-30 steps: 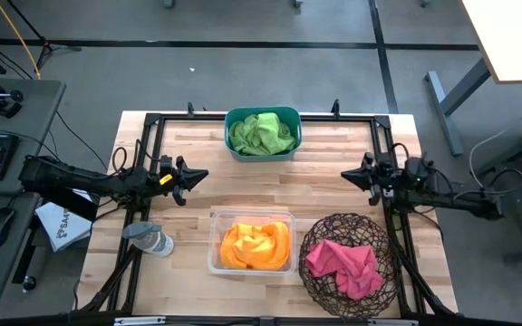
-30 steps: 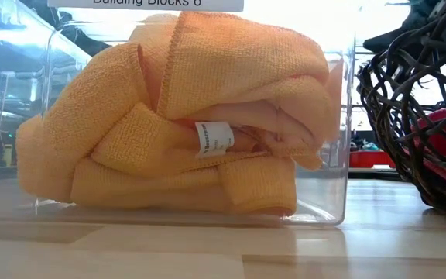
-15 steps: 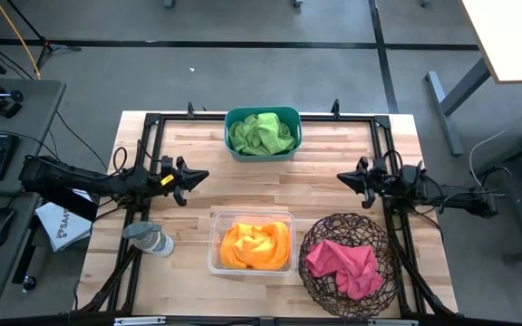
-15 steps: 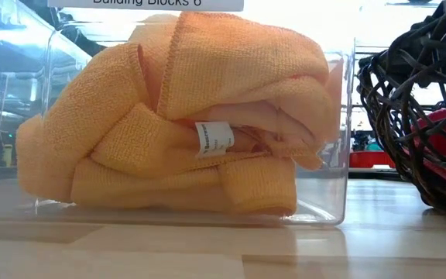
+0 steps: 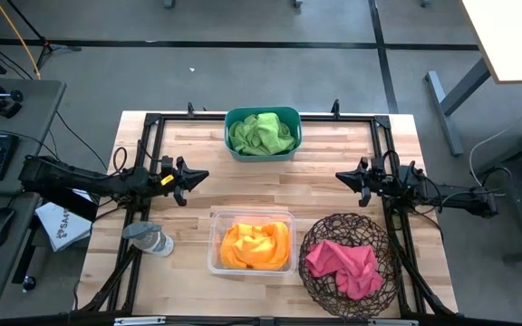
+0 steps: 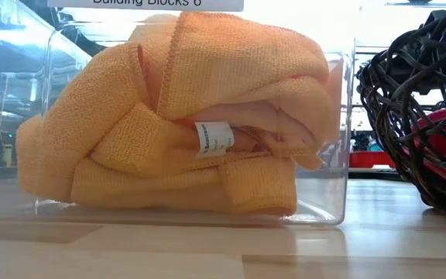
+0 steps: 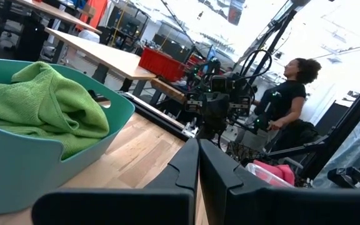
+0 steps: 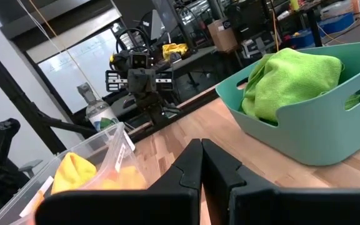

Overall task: Sort microfiber towel by color & place in baskets
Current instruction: Return to home position

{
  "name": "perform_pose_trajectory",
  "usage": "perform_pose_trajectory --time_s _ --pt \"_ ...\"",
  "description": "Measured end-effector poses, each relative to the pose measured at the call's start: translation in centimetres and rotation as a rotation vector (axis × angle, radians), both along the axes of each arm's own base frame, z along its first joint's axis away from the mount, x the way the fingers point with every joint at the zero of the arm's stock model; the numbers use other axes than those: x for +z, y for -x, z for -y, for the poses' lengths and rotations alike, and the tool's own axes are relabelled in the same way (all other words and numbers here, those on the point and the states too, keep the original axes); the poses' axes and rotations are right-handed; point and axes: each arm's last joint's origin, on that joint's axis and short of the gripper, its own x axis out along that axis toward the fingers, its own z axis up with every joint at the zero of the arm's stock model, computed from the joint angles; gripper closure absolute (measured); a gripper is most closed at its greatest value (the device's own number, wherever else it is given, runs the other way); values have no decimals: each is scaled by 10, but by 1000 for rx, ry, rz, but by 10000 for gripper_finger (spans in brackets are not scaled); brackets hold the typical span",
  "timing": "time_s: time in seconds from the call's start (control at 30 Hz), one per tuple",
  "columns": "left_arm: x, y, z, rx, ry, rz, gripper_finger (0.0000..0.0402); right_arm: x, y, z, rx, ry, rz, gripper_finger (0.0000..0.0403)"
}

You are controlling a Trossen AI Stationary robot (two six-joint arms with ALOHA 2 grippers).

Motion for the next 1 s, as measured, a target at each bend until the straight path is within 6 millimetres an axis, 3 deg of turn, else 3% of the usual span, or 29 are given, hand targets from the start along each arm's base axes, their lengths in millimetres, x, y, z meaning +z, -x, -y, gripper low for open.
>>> perform_pose_trajectory --time_s 0.6,1.0 --pt "0 1 0 0 0 -8 401 0 0 0 2 0 -1 402" --pt "7 29 -3 9 -38 47 401 0 0 0 2 0 -2 402"
